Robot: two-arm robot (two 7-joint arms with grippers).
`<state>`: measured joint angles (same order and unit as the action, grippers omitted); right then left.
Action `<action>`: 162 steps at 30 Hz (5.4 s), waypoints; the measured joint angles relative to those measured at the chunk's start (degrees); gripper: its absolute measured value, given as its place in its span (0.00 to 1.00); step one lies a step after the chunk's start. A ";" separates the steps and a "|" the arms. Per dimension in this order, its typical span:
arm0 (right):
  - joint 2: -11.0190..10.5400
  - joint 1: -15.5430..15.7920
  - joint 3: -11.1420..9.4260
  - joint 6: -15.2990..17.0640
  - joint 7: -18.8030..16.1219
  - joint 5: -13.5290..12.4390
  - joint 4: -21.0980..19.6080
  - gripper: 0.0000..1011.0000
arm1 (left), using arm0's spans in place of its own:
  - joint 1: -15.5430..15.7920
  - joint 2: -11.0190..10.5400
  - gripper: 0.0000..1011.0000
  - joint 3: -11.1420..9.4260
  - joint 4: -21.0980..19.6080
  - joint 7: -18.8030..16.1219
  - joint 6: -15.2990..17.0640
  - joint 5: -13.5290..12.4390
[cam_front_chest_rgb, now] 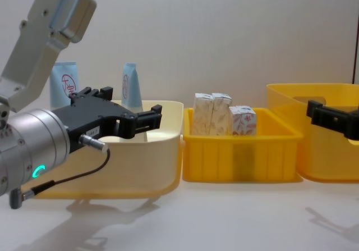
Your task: Bimanual collaborative sorting of washing and personal care products
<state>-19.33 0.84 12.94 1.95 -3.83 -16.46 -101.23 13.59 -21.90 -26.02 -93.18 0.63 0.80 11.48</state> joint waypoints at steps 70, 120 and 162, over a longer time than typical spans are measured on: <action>4.18 -7.66 6.40 22.03 3.44 3.98 -4.81 0.99 | 0.00 0.00 0.99 0.00 0.01 0.00 0.00 0.00; 15.95 -26.45 6.75 42.79 8.27 7.42 12.70 0.99 | 0.00 0.00 0.99 0.00 0.01 0.00 0.00 0.00; 17.98 -29.72 5.77 42.47 6.13 8.39 18.00 0.99 | 0.00 0.00 0.99 0.00 0.00 0.00 0.00 0.00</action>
<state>-1.36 -28.88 18.71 44.42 2.30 -8.08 -83.23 13.59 -21.90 -26.02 -93.17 0.63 0.80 11.48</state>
